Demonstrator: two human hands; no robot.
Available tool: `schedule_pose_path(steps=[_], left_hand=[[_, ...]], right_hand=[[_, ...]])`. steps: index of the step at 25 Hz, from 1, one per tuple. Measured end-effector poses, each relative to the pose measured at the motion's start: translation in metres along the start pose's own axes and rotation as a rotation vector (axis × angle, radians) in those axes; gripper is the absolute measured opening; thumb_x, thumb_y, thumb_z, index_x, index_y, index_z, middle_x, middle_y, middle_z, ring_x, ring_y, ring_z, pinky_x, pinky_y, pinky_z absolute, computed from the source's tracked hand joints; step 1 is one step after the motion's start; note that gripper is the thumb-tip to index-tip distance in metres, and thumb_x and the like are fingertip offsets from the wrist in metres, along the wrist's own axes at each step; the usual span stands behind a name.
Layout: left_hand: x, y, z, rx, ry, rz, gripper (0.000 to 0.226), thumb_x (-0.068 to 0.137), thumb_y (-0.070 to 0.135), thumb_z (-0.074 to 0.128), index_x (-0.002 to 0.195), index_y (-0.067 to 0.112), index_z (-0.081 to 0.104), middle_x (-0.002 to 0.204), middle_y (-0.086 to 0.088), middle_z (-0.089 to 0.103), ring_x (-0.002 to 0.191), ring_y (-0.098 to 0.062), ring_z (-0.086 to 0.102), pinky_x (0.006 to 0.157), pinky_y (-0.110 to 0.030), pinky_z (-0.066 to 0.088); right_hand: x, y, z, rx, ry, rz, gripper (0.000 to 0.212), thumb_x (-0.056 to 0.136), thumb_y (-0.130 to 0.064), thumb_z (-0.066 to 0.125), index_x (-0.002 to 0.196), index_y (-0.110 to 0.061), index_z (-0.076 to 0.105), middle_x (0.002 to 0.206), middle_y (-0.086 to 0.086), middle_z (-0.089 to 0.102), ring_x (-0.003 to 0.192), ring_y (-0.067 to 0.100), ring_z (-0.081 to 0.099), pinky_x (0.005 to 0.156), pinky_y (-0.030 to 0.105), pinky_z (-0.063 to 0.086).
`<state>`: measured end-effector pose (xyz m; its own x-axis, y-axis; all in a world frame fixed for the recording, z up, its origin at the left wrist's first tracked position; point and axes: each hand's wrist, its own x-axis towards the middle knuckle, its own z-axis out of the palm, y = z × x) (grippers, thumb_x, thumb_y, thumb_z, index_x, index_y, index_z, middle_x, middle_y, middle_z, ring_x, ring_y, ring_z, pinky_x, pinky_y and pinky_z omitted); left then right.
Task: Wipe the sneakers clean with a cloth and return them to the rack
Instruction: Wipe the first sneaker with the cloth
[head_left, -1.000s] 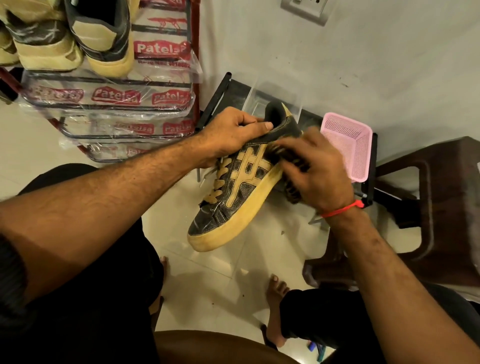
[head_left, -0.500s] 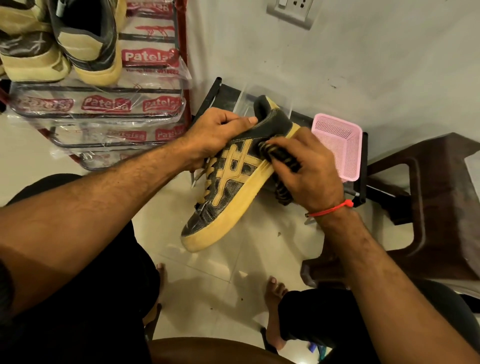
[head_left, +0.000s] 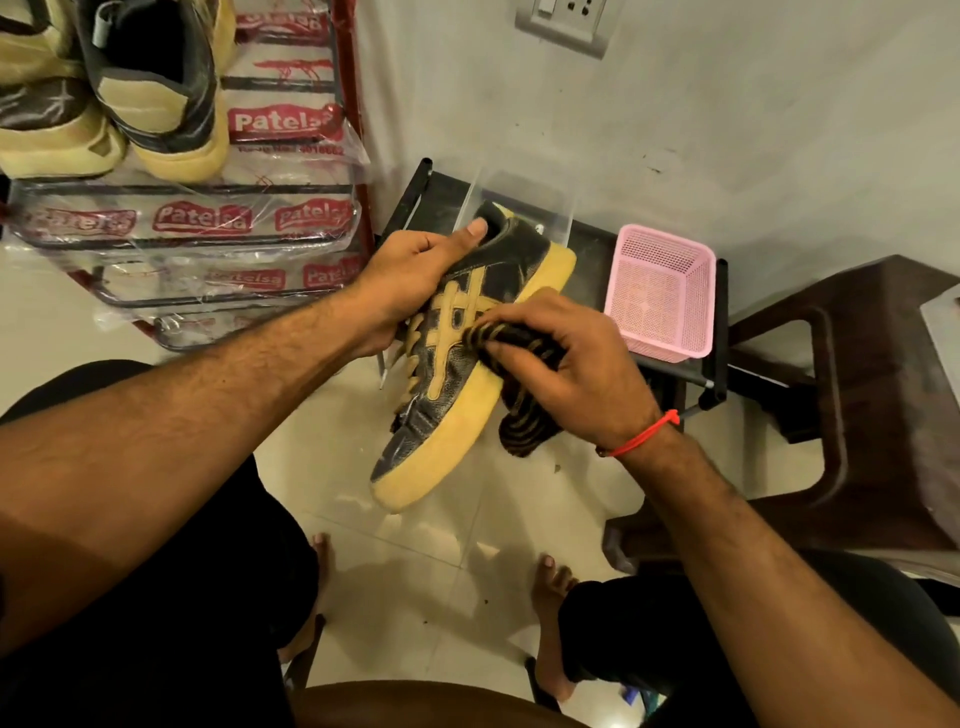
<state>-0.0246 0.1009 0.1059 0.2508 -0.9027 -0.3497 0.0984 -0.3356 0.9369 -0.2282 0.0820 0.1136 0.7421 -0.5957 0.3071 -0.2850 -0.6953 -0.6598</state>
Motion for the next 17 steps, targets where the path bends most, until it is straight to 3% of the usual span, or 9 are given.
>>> schedule_pose_path(steps=[4, 6, 8, 10, 14, 17], left_hand=[[-0.002, 0.002, 0.000, -0.019, -0.041, -0.037, 0.072, 0.079, 0.063, 0.072, 0.111, -0.001, 0.071, 0.100, -0.016, 0.077, 0.084, -0.027, 0.071, 0.084, -0.040, 0.058], [-0.004, 0.003, -0.002, -0.019, -0.091, -0.039, 0.068, 0.078, 0.062, 0.073, 0.110, 0.002, 0.072, 0.097, -0.011, 0.078, 0.085, -0.023, 0.071, 0.092, -0.047, 0.055], [-0.005, 0.004, -0.003, 0.050, -0.142, -0.042, 0.051, 0.082, 0.060, 0.070, 0.100, 0.012, 0.073, 0.084, 0.002, 0.076, 0.077, -0.011, 0.069, 0.081, -0.039, 0.054], [-0.007, 0.002, 0.000, 0.127, -0.188, -0.059, 0.042, 0.078, 0.060, 0.070, 0.093, 0.021, 0.070, 0.081, 0.006, 0.074, 0.075, -0.010, 0.069, 0.073, -0.032, 0.049], [-0.004, -0.001, 0.003, 0.125, -0.136, 0.016, 0.040, 0.079, 0.051, 0.077, 0.104, 0.020, 0.074, 0.091, 0.003, 0.079, 0.081, -0.012, 0.075, 0.070, -0.028, 0.056], [0.003, -0.005, 0.005, 0.240, 0.025, 0.163, 0.029, 0.083, 0.046, 0.079, 0.097, 0.020, 0.077, 0.112, 0.015, 0.069, 0.096, 0.003, 0.068, 0.082, -0.021, 0.056]], right_hand=[[-0.004, 0.023, 0.002, 0.043, 0.128, 0.192, 0.028, 0.094, -0.021, 0.063, 0.120, -0.011, 0.070, 0.109, 0.000, 0.068, 0.101, 0.008, 0.062, 0.094, 0.030, 0.052], [-0.003, 0.024, 0.004, 0.059, 0.195, 0.228, 0.027, 0.095, -0.019, 0.063, 0.120, -0.010, 0.069, 0.110, 0.001, 0.069, 0.104, 0.008, 0.063, 0.095, 0.026, 0.052], [0.001, 0.024, 0.003, 0.085, 0.268, 0.264, 0.026, 0.095, -0.018, 0.063, 0.119, -0.010, 0.069, 0.111, 0.004, 0.069, 0.105, 0.011, 0.064, 0.094, 0.020, 0.051], [0.004, 0.025, 0.001, 0.107, 0.300, 0.288, 0.026, 0.095, -0.019, 0.062, 0.119, -0.011, 0.069, 0.111, 0.005, 0.070, 0.106, 0.014, 0.065, 0.094, 0.021, 0.052], [0.001, 0.030, -0.001, 0.084, 0.272, 0.277, 0.025, 0.096, -0.018, 0.063, 0.118, -0.011, 0.069, 0.111, 0.005, 0.070, 0.105, 0.012, 0.064, 0.093, 0.015, 0.049], [0.001, 0.029, 0.000, 0.038, 0.245, 0.278, 0.024, 0.095, -0.017, 0.065, 0.117, -0.010, 0.070, 0.110, 0.006, 0.070, 0.099, 0.006, 0.062, 0.090, 0.009, 0.046]])
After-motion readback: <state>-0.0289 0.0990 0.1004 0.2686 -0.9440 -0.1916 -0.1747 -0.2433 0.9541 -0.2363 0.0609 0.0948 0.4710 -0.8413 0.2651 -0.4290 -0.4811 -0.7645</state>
